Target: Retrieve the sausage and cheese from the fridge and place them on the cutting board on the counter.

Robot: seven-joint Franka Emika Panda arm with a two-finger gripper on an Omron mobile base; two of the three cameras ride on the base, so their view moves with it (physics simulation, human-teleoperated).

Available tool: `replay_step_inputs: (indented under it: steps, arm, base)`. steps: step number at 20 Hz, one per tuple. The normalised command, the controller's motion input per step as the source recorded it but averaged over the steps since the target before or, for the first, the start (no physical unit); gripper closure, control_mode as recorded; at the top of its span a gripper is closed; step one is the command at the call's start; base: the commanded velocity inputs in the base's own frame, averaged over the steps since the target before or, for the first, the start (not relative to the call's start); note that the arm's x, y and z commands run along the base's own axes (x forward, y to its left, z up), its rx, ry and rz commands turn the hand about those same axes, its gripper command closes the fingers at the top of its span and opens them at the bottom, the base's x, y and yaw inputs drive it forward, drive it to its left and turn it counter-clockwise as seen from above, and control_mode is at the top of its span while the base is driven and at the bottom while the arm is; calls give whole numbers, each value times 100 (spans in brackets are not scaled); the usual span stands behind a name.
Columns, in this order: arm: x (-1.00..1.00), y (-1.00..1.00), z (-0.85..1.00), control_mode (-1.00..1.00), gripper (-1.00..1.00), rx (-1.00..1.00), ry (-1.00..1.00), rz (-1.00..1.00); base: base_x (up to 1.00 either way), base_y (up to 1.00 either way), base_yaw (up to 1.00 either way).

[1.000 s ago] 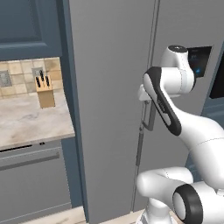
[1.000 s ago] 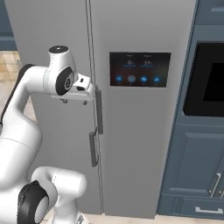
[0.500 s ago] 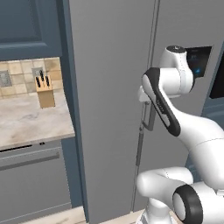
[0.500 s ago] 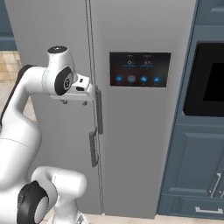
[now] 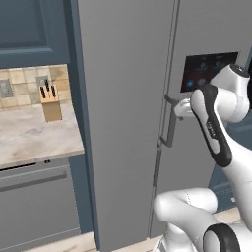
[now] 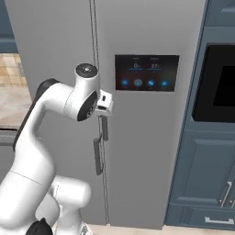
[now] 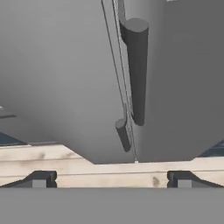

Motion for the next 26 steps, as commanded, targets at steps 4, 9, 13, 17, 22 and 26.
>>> replay_step_inputs:
  steps: [4,9,13,17,22,26]
  arm:
    - [5,-27,-23,-100,-100,13,-8,8]
    - [22,-16,-31,-100,-100,10,-9,6]
    - [30,-15,-17,-100,-100,24,0,9]
    - [47,4,-12,-100,-100,12,0,3]
    - [46,8,-4,-100,-100,2,1,0]
    - [48,5,-12,-100,-100,0,0,0]
  base:
    - [0,0,0]
    - [0,0,0]
    - [0,0,0]
    - [0,0,0]
    - [0,0,0]
    - [0,0,0]
